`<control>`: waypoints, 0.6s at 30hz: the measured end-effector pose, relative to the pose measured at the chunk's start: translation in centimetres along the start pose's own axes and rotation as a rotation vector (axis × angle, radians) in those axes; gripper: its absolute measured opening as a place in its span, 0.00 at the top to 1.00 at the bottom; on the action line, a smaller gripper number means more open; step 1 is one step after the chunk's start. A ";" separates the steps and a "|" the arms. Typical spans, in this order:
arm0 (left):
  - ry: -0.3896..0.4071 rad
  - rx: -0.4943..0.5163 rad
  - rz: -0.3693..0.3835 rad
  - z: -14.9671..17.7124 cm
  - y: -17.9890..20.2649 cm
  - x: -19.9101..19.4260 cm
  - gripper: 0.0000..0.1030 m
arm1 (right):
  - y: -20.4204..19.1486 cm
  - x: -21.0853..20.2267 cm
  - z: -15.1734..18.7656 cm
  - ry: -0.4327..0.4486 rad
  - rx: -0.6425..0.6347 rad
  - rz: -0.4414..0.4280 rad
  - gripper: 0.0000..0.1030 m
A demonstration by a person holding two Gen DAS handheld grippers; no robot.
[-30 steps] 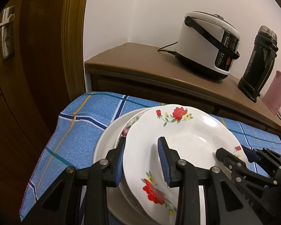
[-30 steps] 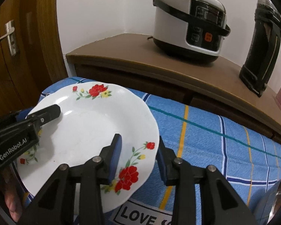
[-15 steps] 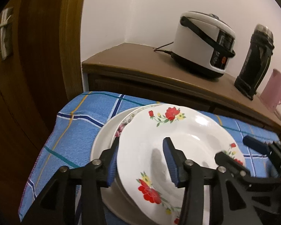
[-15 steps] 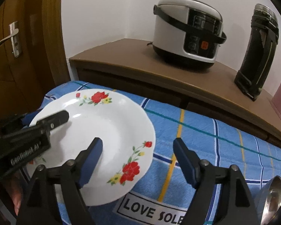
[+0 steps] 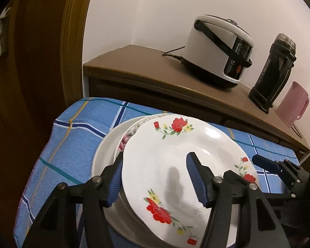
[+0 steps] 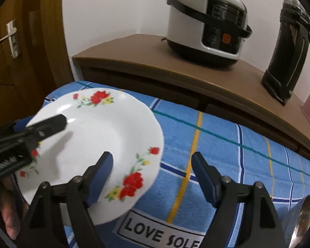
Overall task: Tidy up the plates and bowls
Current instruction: 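Pull the left gripper back and swing it toward the pink bowl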
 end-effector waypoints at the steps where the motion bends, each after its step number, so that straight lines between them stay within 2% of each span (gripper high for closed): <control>1: 0.005 0.016 -0.023 0.0 0.1 -0.1 0.41 | 0.0 0.0 0.1 0.001 0.001 0.000 0.23; 4: 0.016 0.055 -0.068 0.1 0.5 -0.1 0.38 | 0.1 -0.2 0.1 0.006 -0.013 0.027 0.21; 10: 0.005 0.021 0.006 0.0 0.2 -0.2 0.36 | 0.7 0.2 -0.1 -0.013 -0.017 0.057 0.13; 13: 0.030 0.023 -0.013 -0.4 0.1 -0.7 0.36 | 0.7 0.3 -0.1 -0.024 -0.021 0.066 0.13; 15: 0.083 0.024 -0.077 -1.0 -0.4 -1.8 0.28 | 0.4 0.6 -0.1 -0.033 -0.034 0.073 0.13; 16: 0.112 0.019 -0.077 -1.3 -0.5 -2.4 0.18 | 0.3 0.6 -0.1 -0.036 -0.035 0.072 0.13; 18: 0.131 -0.004 -0.048 -1.5 -0.7 -2.8 0.16 | -0.2 0.7 -0.2 -0.037 -0.038 0.058 0.13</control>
Point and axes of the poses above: each gripper's, at about its wrist camera, not at the fingertips, and x roughly the way its jaws point, y to its right, z to its underside, the point moved 10 cm from there along x, roughly the way its jaws point, and after that the axes turned 8 degrees about -y, right-handed, at the moved point
